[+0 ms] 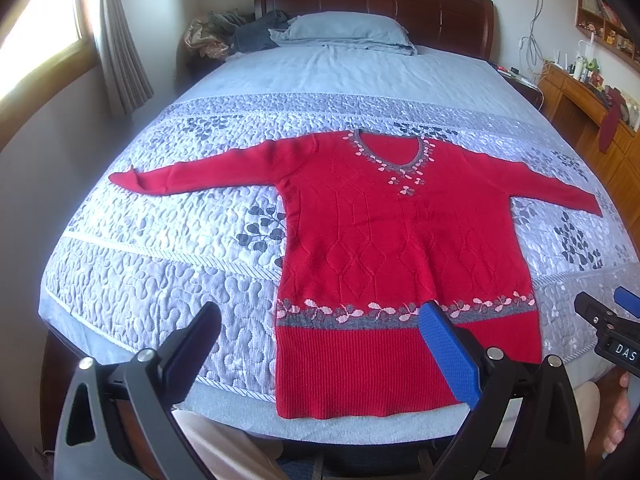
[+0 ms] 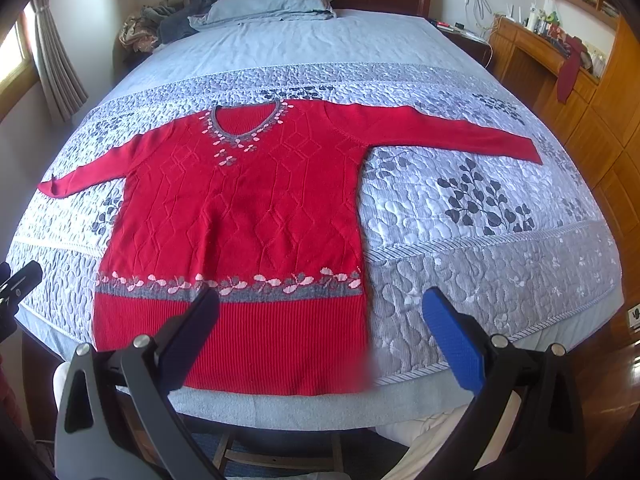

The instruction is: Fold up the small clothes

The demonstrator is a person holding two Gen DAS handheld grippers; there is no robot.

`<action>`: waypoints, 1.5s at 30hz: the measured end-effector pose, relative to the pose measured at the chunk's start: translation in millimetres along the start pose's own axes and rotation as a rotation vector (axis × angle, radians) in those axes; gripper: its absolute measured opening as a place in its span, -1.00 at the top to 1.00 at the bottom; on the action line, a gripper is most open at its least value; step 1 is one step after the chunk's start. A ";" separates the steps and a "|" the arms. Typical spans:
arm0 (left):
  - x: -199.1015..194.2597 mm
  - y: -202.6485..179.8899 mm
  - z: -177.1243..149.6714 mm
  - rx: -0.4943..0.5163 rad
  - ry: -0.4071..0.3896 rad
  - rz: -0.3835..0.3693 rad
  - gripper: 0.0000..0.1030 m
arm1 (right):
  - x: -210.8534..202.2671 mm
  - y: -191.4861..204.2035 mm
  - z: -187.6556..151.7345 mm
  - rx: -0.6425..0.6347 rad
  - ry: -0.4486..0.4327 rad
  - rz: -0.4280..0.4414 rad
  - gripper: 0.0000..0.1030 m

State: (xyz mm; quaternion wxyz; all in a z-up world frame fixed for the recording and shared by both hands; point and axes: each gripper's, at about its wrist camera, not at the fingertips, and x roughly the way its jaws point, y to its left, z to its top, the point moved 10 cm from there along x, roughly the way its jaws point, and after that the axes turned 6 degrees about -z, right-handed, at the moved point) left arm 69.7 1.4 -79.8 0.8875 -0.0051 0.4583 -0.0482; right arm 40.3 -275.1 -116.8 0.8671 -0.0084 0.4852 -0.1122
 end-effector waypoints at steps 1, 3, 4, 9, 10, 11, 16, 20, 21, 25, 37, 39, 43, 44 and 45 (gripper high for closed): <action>0.0 0.2 0.0 -0.001 0.000 0.001 -0.93 | -0.2 0.0 0.1 0.000 -0.001 0.000 -0.95; 0.0 0.1 -0.1 -0.001 0.000 -0.001 -0.93 | -0.3 -0.1 0.5 0.000 -0.001 0.000 -0.95; 0.1 0.9 -0.1 -0.002 0.000 -0.001 -0.93 | -0.2 -0.3 0.7 0.000 0.000 0.000 -0.95; 0.6 1.6 0.1 0.000 0.000 0.001 -0.93 | -0.3 -0.3 0.7 0.001 0.000 -0.001 -0.95; 0.5 1.8 0.0 0.000 0.000 0.001 -0.93 | -0.3 -0.3 0.8 0.000 0.000 -0.001 -0.95; 0.3 2.1 0.3 0.000 0.000 0.001 -0.93 | -0.2 -0.4 0.8 0.000 0.000 -0.001 -0.95; 0.5 2.5 0.4 0.000 0.001 0.002 -0.93 | 1.5 -0.9 0.4 0.000 0.005 -0.002 -0.95; 0.9 2.6 0.7 0.001 0.002 0.003 -0.93 | 2.3 -0.8 0.0 0.000 0.006 -0.003 -0.95; 0.9 2.5 0.6 0.001 0.002 0.003 -0.93 | 2.3 -0.8 -0.1 0.000 0.007 -0.003 -0.95; 1.1 2.8 0.7 0.001 0.004 0.004 -0.93 | 2.5 -0.5 0.3 0.000 0.007 -0.003 -0.95; 9.0 -1.2 4.0 0.009 0.013 0.009 -0.93 | 11.0 -0.4 3.9 -0.001 0.018 0.005 -0.95; 15.4 -3.0 5.0 0.012 0.025 0.011 -0.93 | 16.5 -5.2 8.1 0.001 0.023 0.013 -0.95; 42.1 -15.9 18.6 0.009 0.066 0.003 -0.93 | 33.9 -44.3 30.8 0.055 0.043 -0.001 -0.95; 48.1 -21.5 25.1 0.007 0.069 -0.001 -0.93 | 40.3 -61.4 40.5 0.082 0.055 -0.004 -0.95; 54.9 -28.6 33.8 0.006 0.071 -0.007 -0.93 | 45.4 -78.3 50.3 0.104 0.059 -0.011 -0.95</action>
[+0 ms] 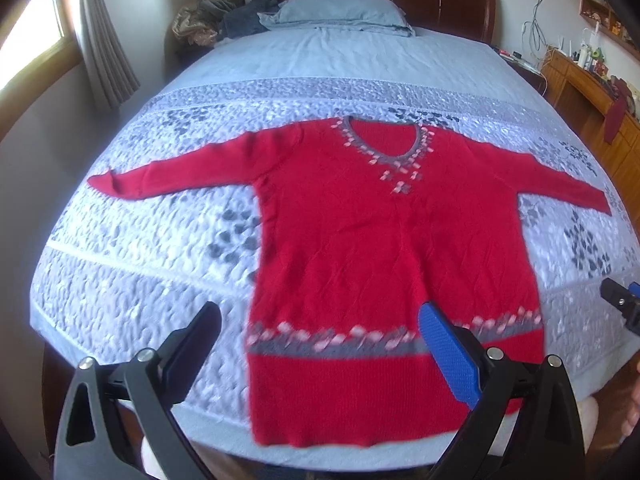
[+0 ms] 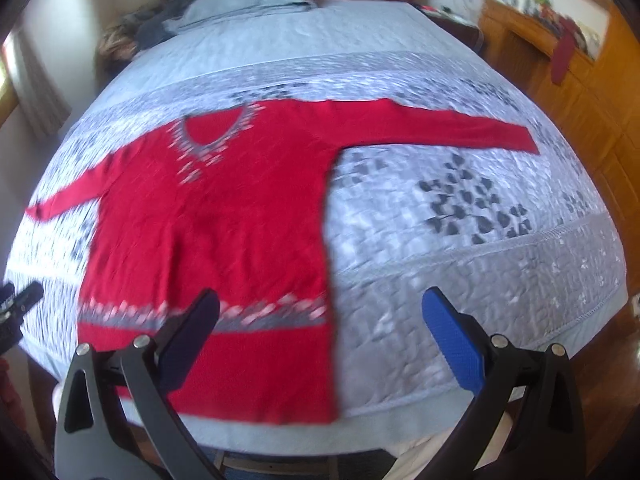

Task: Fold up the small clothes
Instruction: 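Grasp the cuff of the red sweater's sleeve with the right gripper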

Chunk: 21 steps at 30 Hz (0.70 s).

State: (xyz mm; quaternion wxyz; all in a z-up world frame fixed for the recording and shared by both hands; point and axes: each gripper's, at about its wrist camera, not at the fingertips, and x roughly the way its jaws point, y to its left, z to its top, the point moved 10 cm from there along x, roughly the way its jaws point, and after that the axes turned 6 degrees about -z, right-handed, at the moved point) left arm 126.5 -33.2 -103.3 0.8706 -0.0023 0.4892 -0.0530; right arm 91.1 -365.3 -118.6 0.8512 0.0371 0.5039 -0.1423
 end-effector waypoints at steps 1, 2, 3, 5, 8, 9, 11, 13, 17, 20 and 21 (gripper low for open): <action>8.2 -11.4 13.9 0.004 0.000 -0.007 -0.93 | 4.3 -16.6 13.3 0.017 -0.004 -0.016 -0.95; 14.9 -22.5 26.2 0.013 -0.005 -0.014 -0.93 | 8.5 -33.0 26.5 0.027 -0.008 -0.037 -0.95; 21.4 -34.3 39.0 0.026 -0.011 -0.021 -0.93 | 15.5 -52.3 43.2 0.033 -0.009 -0.061 -0.95; 38.8 -63.1 69.5 0.053 -0.018 -0.023 -0.93 | 29.9 -85.2 71.2 0.048 -0.006 -0.082 -0.95; 65.9 -110.4 110.8 0.066 -0.029 -0.065 -0.93 | 63.7 -145.5 110.9 0.101 0.044 -0.107 -0.95; 77.0 -129.4 125.3 0.072 -0.037 -0.075 -0.93 | 79.2 -168.7 124.4 0.124 0.072 -0.112 -0.95; 98.0 -158.5 146.8 0.086 -0.034 -0.080 -0.93 | 106.9 -206.2 143.2 0.155 0.123 -0.125 -0.95; 118.8 -186.4 163.1 0.093 -0.021 -0.093 -0.93 | 136.1 -251.0 162.1 0.191 0.163 -0.171 -0.95; 148.2 -230.7 182.8 0.099 -0.001 -0.129 -0.93 | 195.0 -324.9 180.4 0.270 0.250 -0.198 -0.95; 163.7 -255.9 187.9 0.129 0.002 -0.138 -0.93 | 223.1 -357.8 183.5 0.321 0.280 -0.196 -0.93; 166.0 -259.4 188.4 0.135 0.001 -0.136 -0.93 | 234.2 -368.2 184.2 0.334 0.287 -0.182 -0.93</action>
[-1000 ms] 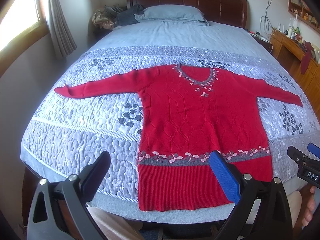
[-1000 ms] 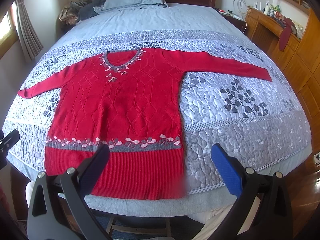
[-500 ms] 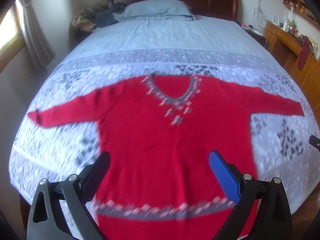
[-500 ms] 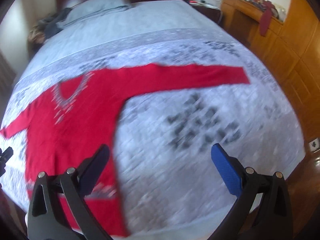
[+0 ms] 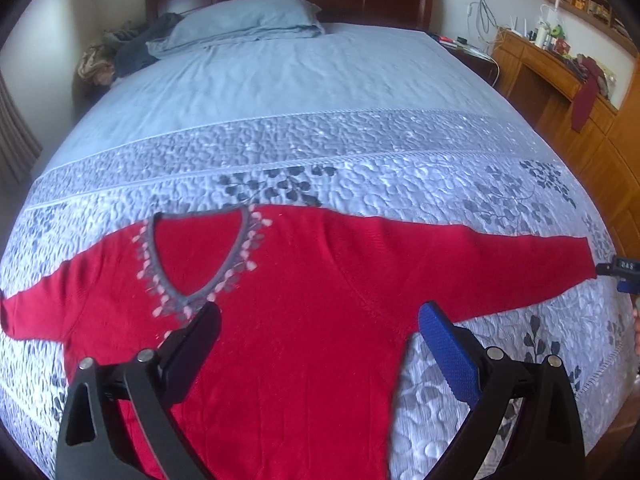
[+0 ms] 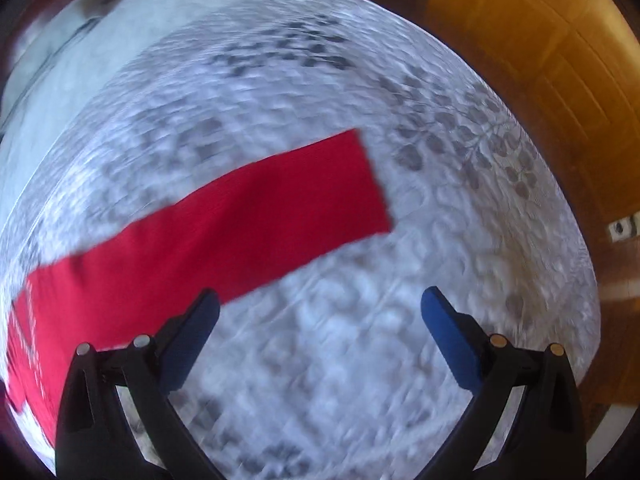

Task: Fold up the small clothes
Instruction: 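Grasp the cuff of the red sweater's sleeve with the right gripper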

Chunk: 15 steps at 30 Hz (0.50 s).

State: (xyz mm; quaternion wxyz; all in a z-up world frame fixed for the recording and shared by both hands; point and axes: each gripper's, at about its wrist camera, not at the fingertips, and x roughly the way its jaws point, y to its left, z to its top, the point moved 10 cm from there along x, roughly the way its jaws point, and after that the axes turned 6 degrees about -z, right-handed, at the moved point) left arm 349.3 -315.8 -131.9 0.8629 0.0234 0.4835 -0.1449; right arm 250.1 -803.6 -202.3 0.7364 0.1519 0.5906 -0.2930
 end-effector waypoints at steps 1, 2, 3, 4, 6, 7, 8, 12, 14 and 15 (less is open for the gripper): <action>4.9 -3.9 1.7 0.009 -0.003 0.004 -0.93 | 6.6 -1.6 1.5 0.006 0.014 0.009 -0.93; 7.2 -4.3 1.6 0.012 -0.004 0.008 -0.93 | 14.5 -5.3 4.7 0.019 0.027 0.023 -0.93; 9.6 -3.4 1.0 0.014 -0.003 0.012 -0.93 | 21.4 -7.9 5.8 0.042 0.042 0.048 -0.93; 12.9 -1.4 -0.3 0.015 -0.001 0.016 -0.93 | 26.9 -8.7 6.4 0.063 0.055 0.084 -0.88; 20.5 8.2 -4.8 0.010 0.020 0.037 -0.93 | 34.2 -7.6 6.5 0.099 0.074 0.150 -0.61; 22.7 12.7 -6.5 0.005 0.026 0.043 -0.93 | 36.8 -7.3 4.7 0.119 0.085 0.168 -0.43; 25.3 18.0 -8.1 -0.001 0.031 0.052 -0.93 | 40.0 -8.0 3.3 0.144 0.093 0.184 -0.44; 29.8 38.2 -13.4 -0.014 0.038 0.088 -0.93 | 47.4 -6.8 6.9 0.131 0.084 0.167 -0.21; 31.5 46.3 -16.0 -0.025 0.046 0.095 -0.93 | 42.8 -3.4 6.5 0.119 0.072 0.190 0.66; 31.6 50.7 -17.4 -0.032 0.050 0.097 -0.93 | 38.9 3.1 5.9 0.143 0.082 0.275 0.90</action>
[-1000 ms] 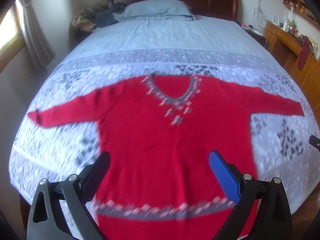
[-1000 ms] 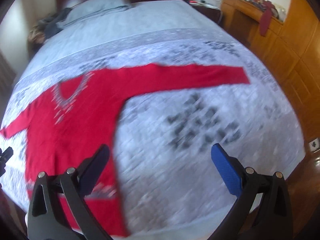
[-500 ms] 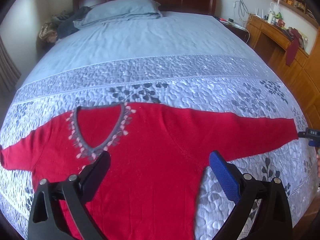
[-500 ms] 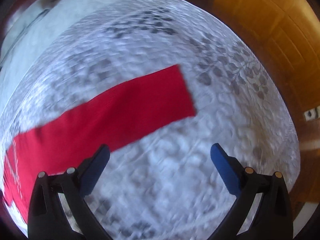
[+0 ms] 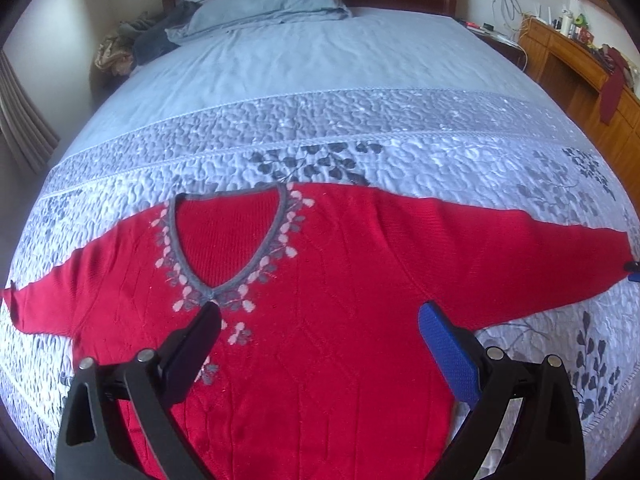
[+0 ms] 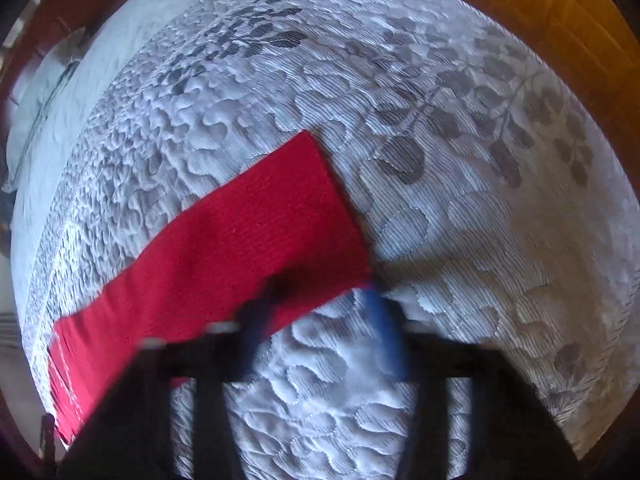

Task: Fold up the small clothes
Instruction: 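Grasp the cuff of the red sweater's sleeve with the right gripper, then fold the held sleeve across the sweater body and open the right gripper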

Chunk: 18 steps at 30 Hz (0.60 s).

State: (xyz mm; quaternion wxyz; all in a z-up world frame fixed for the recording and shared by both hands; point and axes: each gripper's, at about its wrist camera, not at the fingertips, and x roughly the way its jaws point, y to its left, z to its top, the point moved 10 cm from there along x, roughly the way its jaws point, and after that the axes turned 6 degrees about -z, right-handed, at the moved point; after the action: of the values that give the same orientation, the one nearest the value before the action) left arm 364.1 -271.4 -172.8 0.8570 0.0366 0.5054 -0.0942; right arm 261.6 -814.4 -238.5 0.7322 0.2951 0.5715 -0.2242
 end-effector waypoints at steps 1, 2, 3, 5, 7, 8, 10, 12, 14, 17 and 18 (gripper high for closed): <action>-0.4 3.5 -1.2 -0.003 0.001 0.000 -0.93 | -4.4 4.1 -0.8 0.017 -0.006 0.036 0.92; -1.2 5.9 -2.1 -0.004 0.001 0.002 -0.93 | -7.8 7.3 0.5 0.007 -0.024 0.032 0.92; -2.6 10.2 -3.8 -0.003 0.001 0.006 -0.93 | -15.1 12.9 -0.6 -0.026 -0.049 0.016 0.92; -6.2 19.6 -7.7 -0.001 -0.001 0.009 -0.93 | -28.3 25.7 -4.5 -0.080 -0.087 -0.013 0.93; -9.7 35.0 -12.5 -0.011 -0.001 0.017 -0.93 | -46.0 46.9 -10.7 -0.144 -0.144 -0.033 0.92; -10.5 43.2 -15.0 -0.021 0.002 0.021 -0.93 | -52.1 58.7 -12.3 -0.172 -0.166 -0.041 0.92; -12.4 64.1 -20.9 -0.051 0.012 0.030 -0.93 | -67.0 90.8 -22.3 -0.262 -0.214 -0.070 0.92; -14.7 85.9 -26.0 -0.079 0.015 0.044 -0.93 | -79.5 133.6 -37.6 -0.358 -0.252 -0.078 0.92; -17.1 110.9 -31.7 -0.109 0.021 0.060 -0.93 | -85.4 176.5 -52.3 -0.431 -0.272 -0.053 0.93; -20.7 143.5 -38.8 -0.150 0.027 0.075 -0.93 | -86.8 237.5 -74.0 -0.530 -0.292 -0.035 0.93; -22.2 152.0 -40.7 -0.160 0.027 0.081 -0.93 | -84.5 266.9 -87.4 -0.574 -0.291 -0.018 0.93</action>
State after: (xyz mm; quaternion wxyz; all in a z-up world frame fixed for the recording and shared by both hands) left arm 348.9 -113.3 -178.2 0.8534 -0.0103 0.5208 -0.0186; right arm 356.9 -561.4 -124.7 0.8577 0.0362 0.5031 -0.0999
